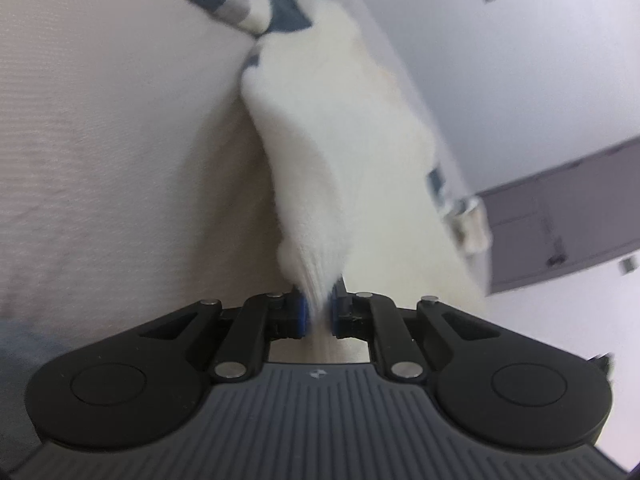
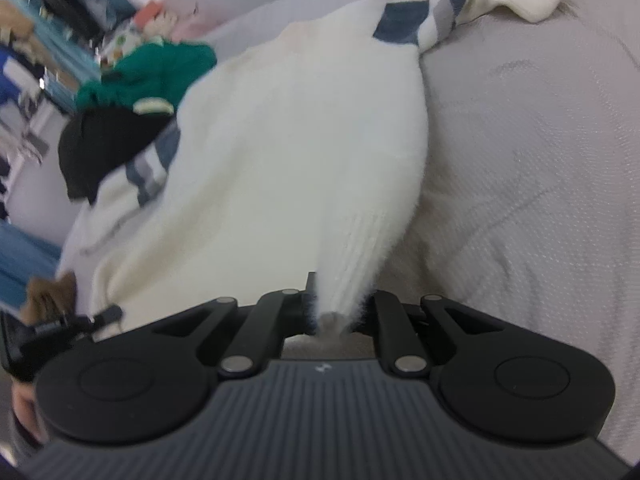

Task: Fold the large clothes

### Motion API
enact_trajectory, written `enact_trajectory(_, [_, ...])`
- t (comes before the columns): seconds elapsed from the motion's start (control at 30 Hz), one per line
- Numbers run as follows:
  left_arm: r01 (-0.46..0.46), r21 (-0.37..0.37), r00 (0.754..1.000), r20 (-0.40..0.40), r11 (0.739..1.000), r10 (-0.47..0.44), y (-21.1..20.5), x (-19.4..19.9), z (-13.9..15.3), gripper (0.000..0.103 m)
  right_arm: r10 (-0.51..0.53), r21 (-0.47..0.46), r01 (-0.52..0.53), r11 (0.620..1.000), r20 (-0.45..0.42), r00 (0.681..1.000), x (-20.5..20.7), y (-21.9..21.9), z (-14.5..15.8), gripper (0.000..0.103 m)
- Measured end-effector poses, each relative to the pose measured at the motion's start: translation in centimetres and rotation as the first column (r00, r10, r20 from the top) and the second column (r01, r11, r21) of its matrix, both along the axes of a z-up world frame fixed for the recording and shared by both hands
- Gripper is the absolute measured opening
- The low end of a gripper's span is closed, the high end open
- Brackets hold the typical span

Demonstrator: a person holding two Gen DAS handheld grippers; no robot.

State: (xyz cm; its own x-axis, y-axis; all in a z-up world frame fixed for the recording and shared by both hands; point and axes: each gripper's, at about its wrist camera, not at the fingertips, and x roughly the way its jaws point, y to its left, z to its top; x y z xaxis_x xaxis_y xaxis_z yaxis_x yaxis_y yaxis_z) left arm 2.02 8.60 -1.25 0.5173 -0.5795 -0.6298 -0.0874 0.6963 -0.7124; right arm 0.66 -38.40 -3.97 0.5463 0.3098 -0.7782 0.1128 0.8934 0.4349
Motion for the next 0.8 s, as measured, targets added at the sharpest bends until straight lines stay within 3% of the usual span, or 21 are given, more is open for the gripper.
enact_trajectory(0.17, [0.055, 0.117, 0.998, -0.05, 0.992, -0.049, -3.0, 0.7, -1.3, 0.014, 0.032, -0.057, -0.035, 0.998, -0.052, 0.998, 0.1, 0.7, -1.3, 0.011])
enact_trajectory(0.27, [0.081, 0.159, 0.996, -0.05, 0.984, -0.074, -4.0, 1.6, -1.2, 0.021, 0.025, -0.04, -0.027, 0.999, -0.063, 0.998, 0.2, 0.7, -2.0, 0.013])
enact_trajectory(0.33, [0.091, 0.167, 0.995, -0.05, 0.982, -0.084, -4.5, 2.2, -1.2, 0.045, 0.026, -0.048, -0.029, 0.998, -0.066, 0.998, 0.1, 0.7, -2.1, 0.017])
enact_trajectory(0.37, [0.094, 0.163, 0.995, -0.05, 0.982, -0.087, -4.5, 2.2, -1.1, 0.052, 0.024, -0.055, -0.028, 0.998, -0.072, 0.997, 0.1, 0.7, -2.0, 0.026])
enact_trajectory(0.4, [0.096, 0.159, 0.995, -0.039, 0.983, -0.091, -4.4, 2.0, -0.8, 0.058, 0.02, -0.057, -0.025, 0.998, -0.078, 0.997, 0.0, 0.7, -1.9, 0.042])
enact_trajectory(0.47, [0.098, 0.187, 0.995, -0.01, 0.977, -0.098, -4.6, 1.7, 0.2, 0.058, 0.017, -0.058, -0.021, 0.998, -0.068, 0.998, -0.3, 0.5, -1.5, 0.067])
enact_trajectory(0.6, [0.097, 0.24, 0.991, 0.067, 0.966, -0.116, -5.6, 0.7, 1.9, 0.06, 0.036, -0.114, -0.035, 0.993, 0.0, 0.999, -0.9, 0.7, 0.2, 0.069])
enact_trajectory(0.8, [0.064, 0.326, 0.971, 0.199, 0.943, -0.135, -7.7, 0.6, 5.0, 0.06, 0.09, -0.207, -0.054, 0.977, 0.169, 0.982, -1.1, 2.2, 2.9, 0.068])
